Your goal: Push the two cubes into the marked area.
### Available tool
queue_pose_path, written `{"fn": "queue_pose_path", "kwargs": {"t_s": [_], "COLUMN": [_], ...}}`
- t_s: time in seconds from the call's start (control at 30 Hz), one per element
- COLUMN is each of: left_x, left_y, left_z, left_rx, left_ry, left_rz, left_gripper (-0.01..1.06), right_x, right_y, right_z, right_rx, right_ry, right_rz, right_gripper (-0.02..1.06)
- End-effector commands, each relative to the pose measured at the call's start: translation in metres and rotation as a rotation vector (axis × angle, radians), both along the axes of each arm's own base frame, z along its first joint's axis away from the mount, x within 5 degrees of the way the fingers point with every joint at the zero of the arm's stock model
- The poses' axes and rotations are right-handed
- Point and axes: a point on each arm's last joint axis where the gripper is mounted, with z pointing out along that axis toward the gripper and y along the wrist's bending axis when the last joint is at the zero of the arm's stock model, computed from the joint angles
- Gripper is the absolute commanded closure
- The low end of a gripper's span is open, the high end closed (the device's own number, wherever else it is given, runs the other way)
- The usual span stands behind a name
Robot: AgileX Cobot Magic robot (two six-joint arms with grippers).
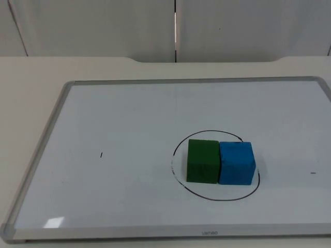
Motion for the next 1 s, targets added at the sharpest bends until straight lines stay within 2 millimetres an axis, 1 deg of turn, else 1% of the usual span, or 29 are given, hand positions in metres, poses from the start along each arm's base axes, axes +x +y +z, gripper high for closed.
{"fn": "queue_pose_path", "kwargs": {"t_s": [0.0,0.03,0.07,0.2,0.37,0.53,0.8,0.97], "left_x": [0.0,0.0,0.0,0.0,0.0,0.0,0.0,0.0], "left_y": [0.0,0.0,0.0,0.0,0.0,0.0,0.0,0.0], "left_z": [-0.002,-0.002,-0.002,-0.002,-0.002,-0.002,-0.002,-0.002], "left_rx": [-0.003,-0.003,-0.003,-0.003,-0.003,-0.003,-0.003,-0.003], "left_ry": [0.006,0.006,0.006,0.006,0.006,0.006,0.006,0.006], "left_rz": [0.005,0.005,0.005,0.005,0.005,0.005,0.005,0.005], "left_gripper": [1.05,1.05,1.05,1.05,1.05,1.05,1.05,1.05], "right_x": [-0.01,-0.015,-0.015,-0.035,-0.051,-0.054,-0.048,-0.048], "right_y": [-0.003,-0.003,-0.003,-0.001,-0.008,-0.01,-0.014,-0.014], "right_z": [-0.004,-0.005,-0.005,-0.01,-0.012,-0.022,-0.026,-0.026], "right_rx": [-0.011,-0.007,-0.007,-0.017,0.003,-0.049,-0.069,-0.069], "right_ry": [-0.001,0.002,0.002,-0.013,-0.066,0.028,0.016,0.016], "right_rz": [0.033,0.061,0.061,0.195,0.214,0.212,0.146,0.146], "right_gripper": [1.04,1.04,1.04,1.04,1.04,1.04,1.04,1.04]}}
